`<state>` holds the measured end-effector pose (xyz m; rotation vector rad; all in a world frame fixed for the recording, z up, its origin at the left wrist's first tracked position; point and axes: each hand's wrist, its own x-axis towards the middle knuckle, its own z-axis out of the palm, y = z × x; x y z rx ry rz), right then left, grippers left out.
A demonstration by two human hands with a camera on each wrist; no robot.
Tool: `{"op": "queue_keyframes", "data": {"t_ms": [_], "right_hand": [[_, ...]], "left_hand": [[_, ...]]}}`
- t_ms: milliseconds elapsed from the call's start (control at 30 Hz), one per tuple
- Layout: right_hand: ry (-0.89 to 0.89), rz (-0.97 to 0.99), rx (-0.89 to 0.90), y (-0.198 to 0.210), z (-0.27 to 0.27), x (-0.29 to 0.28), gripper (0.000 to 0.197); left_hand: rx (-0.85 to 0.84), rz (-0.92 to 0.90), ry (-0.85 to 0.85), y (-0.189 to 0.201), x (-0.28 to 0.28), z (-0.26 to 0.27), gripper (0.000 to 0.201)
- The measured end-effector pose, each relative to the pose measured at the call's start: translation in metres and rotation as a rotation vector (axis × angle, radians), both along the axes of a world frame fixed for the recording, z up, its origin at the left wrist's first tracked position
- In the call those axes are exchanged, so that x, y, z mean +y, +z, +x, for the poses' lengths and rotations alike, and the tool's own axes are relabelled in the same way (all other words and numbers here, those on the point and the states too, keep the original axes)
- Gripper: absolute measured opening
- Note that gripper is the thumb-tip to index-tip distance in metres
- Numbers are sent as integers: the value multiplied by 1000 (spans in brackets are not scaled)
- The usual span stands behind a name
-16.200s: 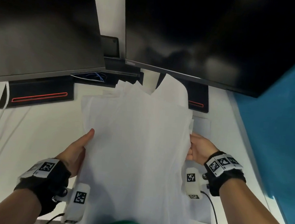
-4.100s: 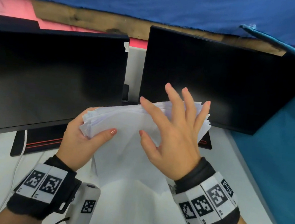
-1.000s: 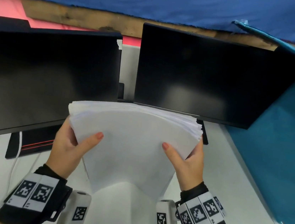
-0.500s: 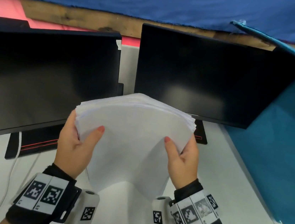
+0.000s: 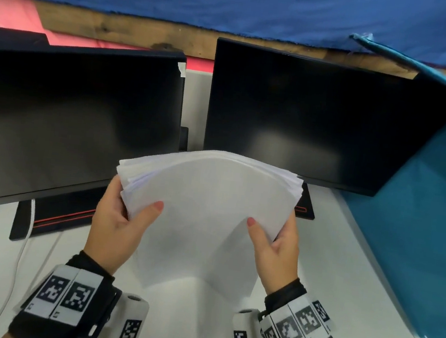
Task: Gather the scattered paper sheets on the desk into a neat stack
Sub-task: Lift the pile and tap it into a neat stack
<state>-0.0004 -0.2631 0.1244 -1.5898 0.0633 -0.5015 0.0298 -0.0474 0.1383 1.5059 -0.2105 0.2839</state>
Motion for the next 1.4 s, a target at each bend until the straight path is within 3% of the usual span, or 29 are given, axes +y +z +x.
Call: {"op": "queue_keyframes", "data": {"t_ms": [100, 167, 233, 300, 400, 533, 600, 700, 833, 900, 967, 1033, 1100, 1267, 1400], "right_hand": [[-38, -7, -57, 1, -1, 3, 45], [-59, -19, -98, 2, -1, 3, 45], [-51, -28, -104, 1, -4, 3, 48], [-68, -60, -133, 4, -8, 4, 64], [-89, -147, -281, 25, -10, 6, 84], [-125, -455, -394, 42, 0, 1, 68], [-134, -572, -353, 43, 2, -1, 56], [-144, -544, -328, 42, 2, -1, 56], [-116, -394, -285, 46, -3, 4, 73], [-74, -258, -211, 45, -2, 0, 76], [-5, -99, -88, 37, 2, -9, 73], [132, 9, 89, 25, 8, -15, 57], [224, 27, 197, 15, 12, -14, 38], [162, 63, 77, 9, 12, -13, 38], [176, 26, 166, -6, 5, -17, 35]], "left_hand": [[-12, 25, 20, -1, -4, 0, 31], [-48, 47, 25, 3, -4, -1, 33], [-75, 96, 28, 6, -2, -4, 50], [-134, 147, 74, 9, -1, -8, 69], [-314, 172, 135, 21, 0, -10, 74], [-480, 519, 260, 32, -1, -5, 55], [-426, 583, 267, 30, 0, -4, 50], [-387, 559, 271, 30, 1, -7, 52], [-319, 384, 203, 36, -2, -11, 64], [-208, 250, 170, 35, 2, -10, 86], [-83, 135, 97, 26, 12, -6, 92], [36, 129, -33, 14, 18, 0, 78], [100, 114, -86, 6, 15, 2, 42], [20, 88, -68, 5, 9, -2, 39], [169, 68, -171, -11, 15, -6, 37]]}}
